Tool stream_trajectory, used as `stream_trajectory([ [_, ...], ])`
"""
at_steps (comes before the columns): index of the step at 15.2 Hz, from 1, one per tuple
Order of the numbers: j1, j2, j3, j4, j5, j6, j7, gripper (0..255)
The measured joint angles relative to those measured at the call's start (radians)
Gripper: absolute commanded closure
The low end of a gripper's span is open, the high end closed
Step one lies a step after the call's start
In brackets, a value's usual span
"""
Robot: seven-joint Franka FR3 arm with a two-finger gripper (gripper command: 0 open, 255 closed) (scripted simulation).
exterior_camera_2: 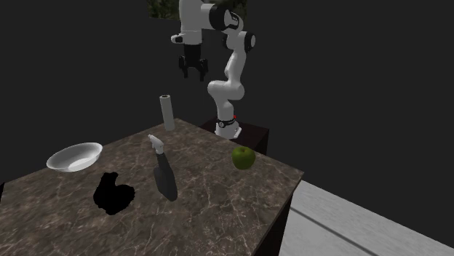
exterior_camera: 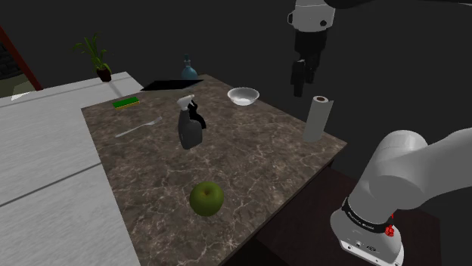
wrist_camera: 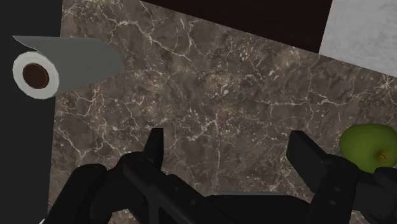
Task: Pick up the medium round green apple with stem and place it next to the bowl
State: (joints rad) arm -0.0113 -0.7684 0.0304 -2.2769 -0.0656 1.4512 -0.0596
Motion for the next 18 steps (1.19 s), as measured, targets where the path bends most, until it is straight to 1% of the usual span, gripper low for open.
stream_trajectory([
  [1, 0.000, 0.000, 0.000, 0.000, 0.000, 0.000, 0.000, 0],
  [3, 0.002, 0.002, 0.020, -0.020, 0.023, 0.017, 0.037, 0],
  [8, 0.016, 0.030, 0.110, -0.075, 0.120, 0.085, 0.193, 0],
  [12, 0.024, 0.082, 0.181, -0.109, 0.194, 0.165, 0.312, 0],
  [15, 0.033, 0.139, 0.243, -0.100, 0.249, 0.215, 0.411, 0],
  [18, 0.035, 0.215, 0.299, -0.095, 0.292, 0.291, 0.498, 0],
])
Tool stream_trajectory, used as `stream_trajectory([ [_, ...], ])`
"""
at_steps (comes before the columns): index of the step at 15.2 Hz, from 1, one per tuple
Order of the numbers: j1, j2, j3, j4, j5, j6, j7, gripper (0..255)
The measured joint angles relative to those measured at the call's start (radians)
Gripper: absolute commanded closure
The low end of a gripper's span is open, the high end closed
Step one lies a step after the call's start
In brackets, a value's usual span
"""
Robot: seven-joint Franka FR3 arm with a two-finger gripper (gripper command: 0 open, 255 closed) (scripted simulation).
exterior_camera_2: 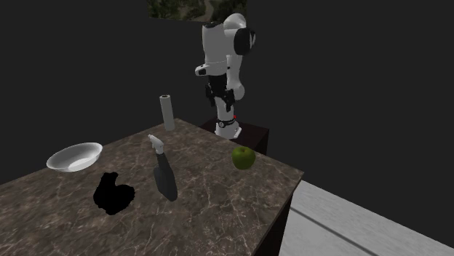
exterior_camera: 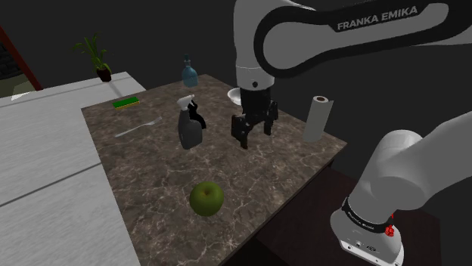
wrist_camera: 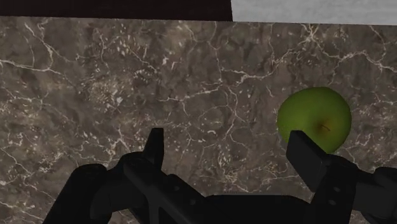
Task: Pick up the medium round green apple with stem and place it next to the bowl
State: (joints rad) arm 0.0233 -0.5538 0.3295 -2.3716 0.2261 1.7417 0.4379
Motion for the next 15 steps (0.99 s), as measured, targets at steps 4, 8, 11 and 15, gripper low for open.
stream_trajectory([
  [4, 0.003, 0.098, 0.073, 0.032, 0.045, 0.078, 0.120, 0],
  [8, 0.000, 0.224, 0.143, 0.081, 0.063, 0.168, 0.239, 0],
  [11, -0.002, 0.331, 0.193, 0.127, 0.058, 0.239, 0.334, 0],
  [15, 0.000, 0.438, 0.231, 0.167, 0.037, 0.314, 0.423, 0],
])
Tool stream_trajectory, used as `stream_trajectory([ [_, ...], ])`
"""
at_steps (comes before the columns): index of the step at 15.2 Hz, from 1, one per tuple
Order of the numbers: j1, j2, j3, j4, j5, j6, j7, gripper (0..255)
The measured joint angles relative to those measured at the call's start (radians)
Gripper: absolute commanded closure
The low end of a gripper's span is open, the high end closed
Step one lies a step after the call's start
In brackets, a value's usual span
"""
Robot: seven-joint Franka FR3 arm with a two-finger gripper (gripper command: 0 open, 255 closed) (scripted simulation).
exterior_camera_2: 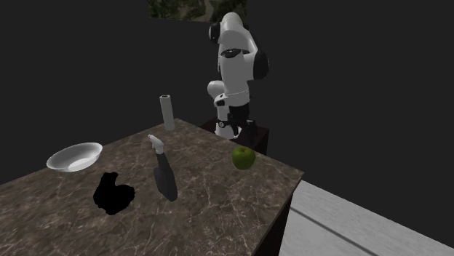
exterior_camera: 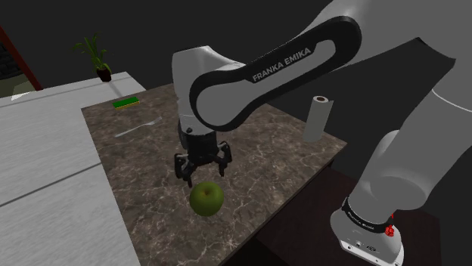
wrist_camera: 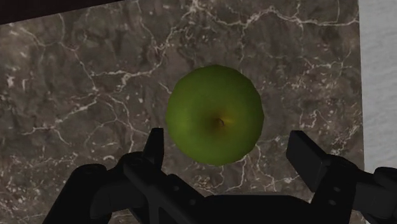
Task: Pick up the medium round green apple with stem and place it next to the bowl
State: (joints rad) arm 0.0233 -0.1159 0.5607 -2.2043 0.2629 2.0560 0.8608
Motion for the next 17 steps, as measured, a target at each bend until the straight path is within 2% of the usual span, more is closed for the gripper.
stream_trajectory([
  [7, 0.008, 0.049, 0.018, -0.041, -0.012, 0.089, 0.021, 0],
  [13, 0.009, 0.053, 0.019, -0.041, -0.014, 0.094, 0.023, 0],
  [14, 0.009, 0.053, 0.019, -0.041, -0.014, 0.094, 0.023, 255],
  [17, 0.009, 0.053, 0.019, -0.041, -0.014, 0.094, 0.023, 255],
])
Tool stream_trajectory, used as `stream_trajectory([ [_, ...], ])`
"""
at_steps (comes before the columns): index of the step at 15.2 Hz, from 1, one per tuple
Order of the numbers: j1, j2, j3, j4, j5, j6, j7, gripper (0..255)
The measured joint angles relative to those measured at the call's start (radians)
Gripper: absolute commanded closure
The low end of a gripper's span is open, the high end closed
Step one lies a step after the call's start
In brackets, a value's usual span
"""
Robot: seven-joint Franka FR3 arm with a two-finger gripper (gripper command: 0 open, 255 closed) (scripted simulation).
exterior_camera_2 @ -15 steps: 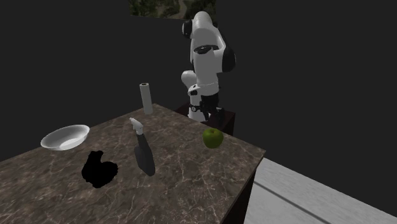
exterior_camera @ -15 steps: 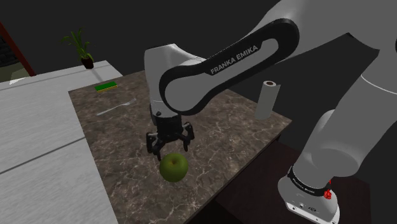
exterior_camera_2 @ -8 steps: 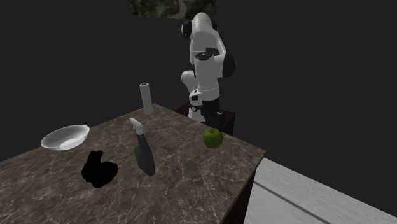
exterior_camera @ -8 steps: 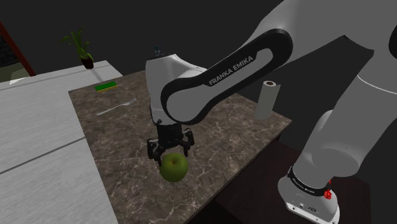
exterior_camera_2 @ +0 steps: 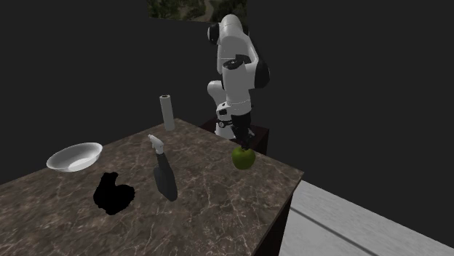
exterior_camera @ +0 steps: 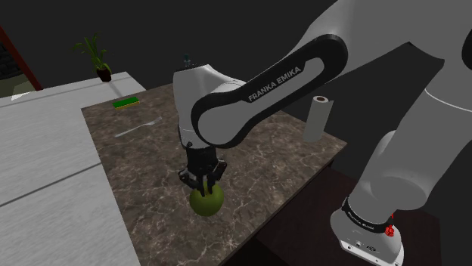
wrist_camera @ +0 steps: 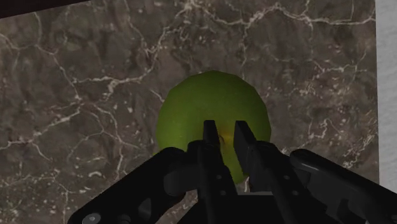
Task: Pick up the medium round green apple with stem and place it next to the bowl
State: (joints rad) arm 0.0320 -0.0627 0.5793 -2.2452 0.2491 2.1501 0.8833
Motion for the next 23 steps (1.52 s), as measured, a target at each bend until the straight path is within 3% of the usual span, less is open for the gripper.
stream_trajectory([
  [8, 0.000, -0.003, 0.000, 0.004, 0.001, -0.007, 0.001, 255],
  [23, -0.006, -0.087, -0.022, 0.125, 0.022, -0.204, 0.002, 255],
])
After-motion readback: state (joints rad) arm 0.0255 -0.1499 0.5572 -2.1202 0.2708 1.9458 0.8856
